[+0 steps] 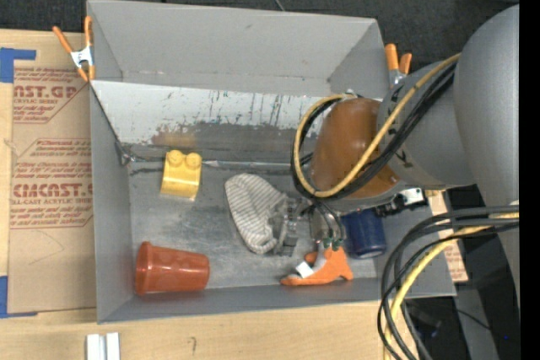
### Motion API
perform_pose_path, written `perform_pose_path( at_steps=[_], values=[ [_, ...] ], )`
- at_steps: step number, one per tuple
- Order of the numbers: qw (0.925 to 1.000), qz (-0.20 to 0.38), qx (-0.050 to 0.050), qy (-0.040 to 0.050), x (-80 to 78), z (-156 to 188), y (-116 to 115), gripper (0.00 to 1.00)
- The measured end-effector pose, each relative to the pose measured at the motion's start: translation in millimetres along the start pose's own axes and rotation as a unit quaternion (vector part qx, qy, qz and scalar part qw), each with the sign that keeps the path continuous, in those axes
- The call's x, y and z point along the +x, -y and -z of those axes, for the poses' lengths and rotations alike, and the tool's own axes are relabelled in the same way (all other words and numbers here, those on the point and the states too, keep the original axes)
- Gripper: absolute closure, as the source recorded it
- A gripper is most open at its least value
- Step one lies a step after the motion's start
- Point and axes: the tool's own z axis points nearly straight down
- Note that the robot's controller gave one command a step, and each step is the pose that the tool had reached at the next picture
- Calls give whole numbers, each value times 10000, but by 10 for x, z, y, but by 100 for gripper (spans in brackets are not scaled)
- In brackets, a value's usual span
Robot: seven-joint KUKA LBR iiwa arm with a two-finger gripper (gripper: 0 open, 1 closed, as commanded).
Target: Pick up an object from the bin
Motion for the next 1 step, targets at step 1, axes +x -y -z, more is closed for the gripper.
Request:
perform_pose_path(
  at_steps=[1],
  values=[
    [10000, 0, 0, 0, 0, 0, 0, 100]
  ],
)
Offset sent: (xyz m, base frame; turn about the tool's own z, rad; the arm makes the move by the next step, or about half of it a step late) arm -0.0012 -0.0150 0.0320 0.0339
